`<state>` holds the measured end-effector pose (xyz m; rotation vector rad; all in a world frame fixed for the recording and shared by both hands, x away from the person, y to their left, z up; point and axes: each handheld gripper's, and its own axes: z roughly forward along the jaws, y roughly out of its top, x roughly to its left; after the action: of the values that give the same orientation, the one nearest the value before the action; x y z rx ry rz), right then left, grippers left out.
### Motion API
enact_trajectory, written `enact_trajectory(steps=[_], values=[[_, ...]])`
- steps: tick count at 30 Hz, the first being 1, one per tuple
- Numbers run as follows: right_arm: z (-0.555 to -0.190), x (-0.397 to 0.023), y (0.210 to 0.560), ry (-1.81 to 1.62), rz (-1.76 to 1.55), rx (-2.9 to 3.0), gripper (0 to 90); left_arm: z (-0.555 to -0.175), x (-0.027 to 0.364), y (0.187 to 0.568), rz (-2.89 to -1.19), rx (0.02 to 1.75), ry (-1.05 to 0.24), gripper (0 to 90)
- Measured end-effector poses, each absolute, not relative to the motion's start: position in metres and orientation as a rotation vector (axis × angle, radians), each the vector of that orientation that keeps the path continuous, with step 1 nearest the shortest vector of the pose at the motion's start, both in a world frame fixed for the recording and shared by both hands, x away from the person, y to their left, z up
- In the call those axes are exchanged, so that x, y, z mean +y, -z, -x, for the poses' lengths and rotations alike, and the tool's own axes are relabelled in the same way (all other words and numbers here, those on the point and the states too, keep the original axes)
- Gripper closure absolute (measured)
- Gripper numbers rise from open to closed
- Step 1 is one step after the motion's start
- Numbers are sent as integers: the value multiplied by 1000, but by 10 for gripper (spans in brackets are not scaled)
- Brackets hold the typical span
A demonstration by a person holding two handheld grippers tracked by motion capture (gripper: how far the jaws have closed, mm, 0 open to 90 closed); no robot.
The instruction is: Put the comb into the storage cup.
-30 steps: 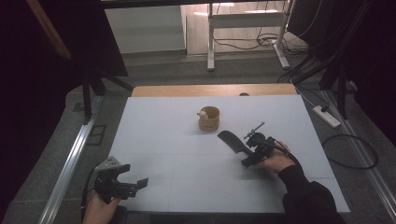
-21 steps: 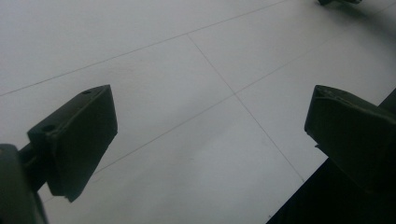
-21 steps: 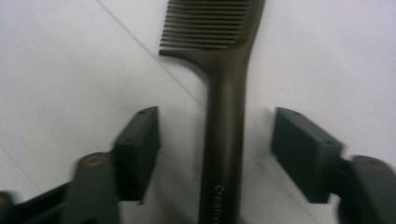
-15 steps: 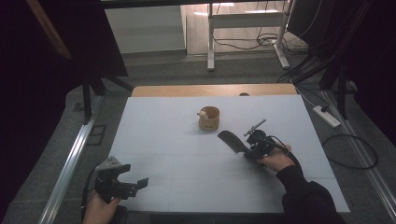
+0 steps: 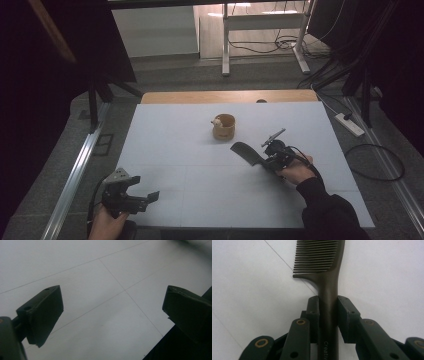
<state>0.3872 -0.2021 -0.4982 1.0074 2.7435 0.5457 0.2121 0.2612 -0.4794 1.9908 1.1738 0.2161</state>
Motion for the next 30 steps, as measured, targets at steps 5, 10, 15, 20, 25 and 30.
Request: enact_trajectory(steps=[5,10,15,20,25,30], values=[[-385,-209,496,-589,-1024,2736,723,-212,262,479,-1989,1162,-214,39],[-381,-215,491,-649,-1020,2724,723,-212,263,479,-1975,1161,-204,25],[-375,-217,486,-694,-998,2711,723,-211,264,479,-1963,1162,-200,16],[-369,-217,481,-729,-963,2700,723,-211,264,479,-1961,1157,-196,11],[-364,-219,479,-749,-952,2695,723,-211,263,478,-1976,1143,-203,6],[-359,-221,476,-770,-948,2686,723,-212,261,477,-1985,1110,-219,3]])
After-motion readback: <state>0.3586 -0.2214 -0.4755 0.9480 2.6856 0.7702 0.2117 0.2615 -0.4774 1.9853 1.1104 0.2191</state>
